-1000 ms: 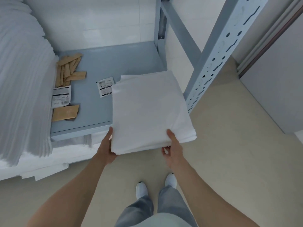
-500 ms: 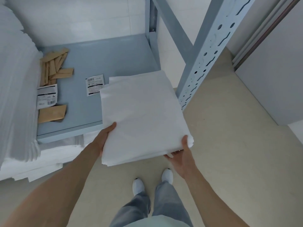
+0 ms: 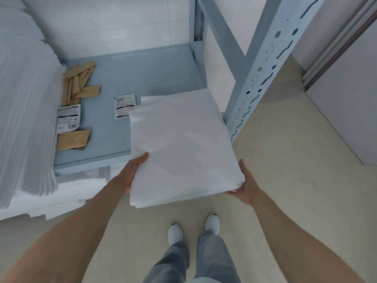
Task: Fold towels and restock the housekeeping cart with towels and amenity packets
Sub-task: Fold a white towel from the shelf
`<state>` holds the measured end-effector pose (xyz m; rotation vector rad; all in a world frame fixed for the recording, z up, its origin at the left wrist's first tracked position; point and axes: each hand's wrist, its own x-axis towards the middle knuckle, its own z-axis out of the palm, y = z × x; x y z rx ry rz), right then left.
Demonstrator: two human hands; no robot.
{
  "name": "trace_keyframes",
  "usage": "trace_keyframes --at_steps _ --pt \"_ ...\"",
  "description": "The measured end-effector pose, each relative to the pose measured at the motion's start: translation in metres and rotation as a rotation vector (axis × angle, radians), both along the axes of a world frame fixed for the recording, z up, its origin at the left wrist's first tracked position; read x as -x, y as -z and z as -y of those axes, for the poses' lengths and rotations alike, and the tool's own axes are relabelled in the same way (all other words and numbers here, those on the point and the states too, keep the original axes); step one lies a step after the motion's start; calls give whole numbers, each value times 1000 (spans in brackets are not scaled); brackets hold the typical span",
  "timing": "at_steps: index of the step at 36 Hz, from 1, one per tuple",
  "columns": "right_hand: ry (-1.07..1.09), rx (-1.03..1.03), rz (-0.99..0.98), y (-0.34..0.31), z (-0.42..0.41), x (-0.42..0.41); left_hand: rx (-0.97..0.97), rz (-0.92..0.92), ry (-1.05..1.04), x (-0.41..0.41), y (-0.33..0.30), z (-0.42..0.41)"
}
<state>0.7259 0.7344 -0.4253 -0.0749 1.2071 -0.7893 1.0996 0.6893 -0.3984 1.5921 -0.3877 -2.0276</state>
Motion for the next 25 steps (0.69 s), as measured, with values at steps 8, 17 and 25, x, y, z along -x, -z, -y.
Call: trace_keyframes --at_steps 8,17,25 --pt "-340 69 -241 -7 80 8 -31 39 -30 4 1 -5" --pt "-412 250 -251 -31 118 -11 -8 22 -111 15 -1 -21" --pt "-598 229 -200 -36 118 5 -6 62 -185 20 -6 -32"
